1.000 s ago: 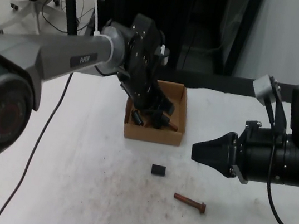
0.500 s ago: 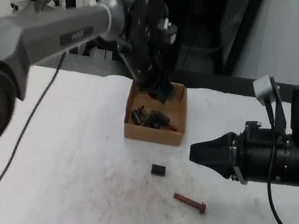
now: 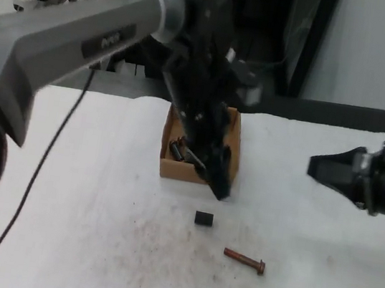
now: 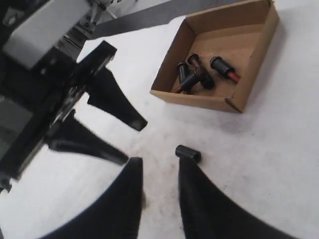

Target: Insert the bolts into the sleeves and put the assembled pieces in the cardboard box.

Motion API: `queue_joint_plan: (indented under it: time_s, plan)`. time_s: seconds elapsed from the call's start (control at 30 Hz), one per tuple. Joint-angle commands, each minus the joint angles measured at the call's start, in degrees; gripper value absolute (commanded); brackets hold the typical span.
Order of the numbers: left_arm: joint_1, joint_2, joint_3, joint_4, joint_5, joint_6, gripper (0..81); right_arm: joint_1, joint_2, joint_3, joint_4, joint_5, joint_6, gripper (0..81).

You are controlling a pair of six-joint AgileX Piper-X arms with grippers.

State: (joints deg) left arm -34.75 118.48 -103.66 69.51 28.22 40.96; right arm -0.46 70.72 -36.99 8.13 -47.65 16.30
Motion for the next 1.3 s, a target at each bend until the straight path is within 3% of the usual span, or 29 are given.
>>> queue_joint_plan:
  time_s: [0.0, 0.2, 0.53, 0.83, 1.07, 1.27]
  plan:
    - [-5.02, 0.48, -0.18, -5.37, -0.25, 7.19, 43.6, -2.06, -0.71, -0.03, -0.22, -2.57, 1.07, 24.9]
    - [-9.42, 5.91, -0.18, -5.70, -5.97, 8.15, 38.1, -2.13, -0.71, -0.03, -0.22, -5.51, 1.05, 24.9]
    - [-10.03, 10.97, 0.79, -5.95, -12.09, 13.08, 37.8, -2.13, -0.71, 0.05, -0.22, -7.85, 0.44, 24.9]
    - [-11.44, 10.97, 0.79, -7.61, -12.56, 13.08, 37.8, -2.13, -0.71, 0.05, -0.22, -9.78, 0.44, 24.9]
    - [-13.56, 10.97, 0.79, -12.18, -18.50, 8.44, 37.8, -2.13, -0.71, 0.05, -0.22, -9.97, 0.44, 24.9]
    - [-13.57, 10.97, 0.79, -15.11, -19.17, 5.07, 37.8, -2.13, -0.71, 0.05, -0.22, -9.67, 0.44, 24.9]
